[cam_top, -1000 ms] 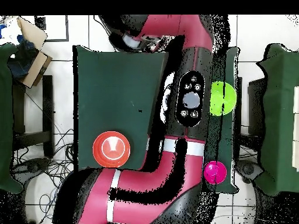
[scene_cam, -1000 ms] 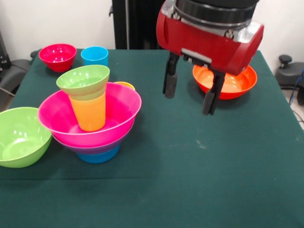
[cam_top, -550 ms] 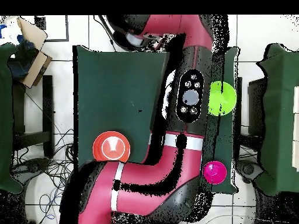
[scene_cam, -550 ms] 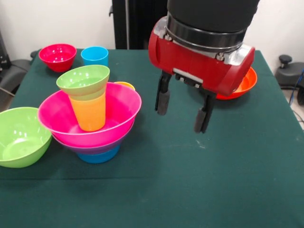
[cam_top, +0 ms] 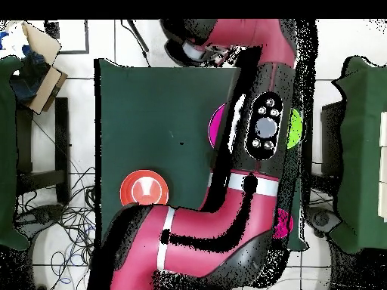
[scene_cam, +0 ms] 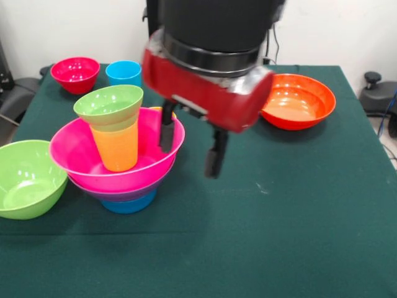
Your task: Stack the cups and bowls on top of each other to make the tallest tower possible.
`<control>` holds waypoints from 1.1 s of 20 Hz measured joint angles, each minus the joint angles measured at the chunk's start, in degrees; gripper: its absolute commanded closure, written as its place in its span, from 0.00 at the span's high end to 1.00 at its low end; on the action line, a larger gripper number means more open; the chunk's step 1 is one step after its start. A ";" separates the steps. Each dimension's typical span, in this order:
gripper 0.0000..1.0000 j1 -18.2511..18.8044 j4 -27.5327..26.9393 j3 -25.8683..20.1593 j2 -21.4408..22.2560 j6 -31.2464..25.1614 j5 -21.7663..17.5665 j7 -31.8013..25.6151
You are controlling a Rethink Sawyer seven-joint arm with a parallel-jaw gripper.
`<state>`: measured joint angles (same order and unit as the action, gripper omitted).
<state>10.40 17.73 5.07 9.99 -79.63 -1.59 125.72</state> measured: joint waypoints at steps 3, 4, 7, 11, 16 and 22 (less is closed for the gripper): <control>1.00 0.81 1.99 0.37 0.48 1.96 0.00 0.00; 1.00 0.98 2.52 0.47 0.60 2.59 0.00 0.00; 1.00 1.88 5.59 0.91 1.13 6.65 0.00 0.00; 1.00 2.55 7.13 0.99 1.05 9.37 0.00 0.00; 1.00 3.19 7.38 0.99 0.79 9.69 0.00 0.00; 1.00 3.83 8.48 0.99 0.85 10.33 0.01 0.00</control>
<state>14.23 26.21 6.06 10.84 -69.30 -1.57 125.72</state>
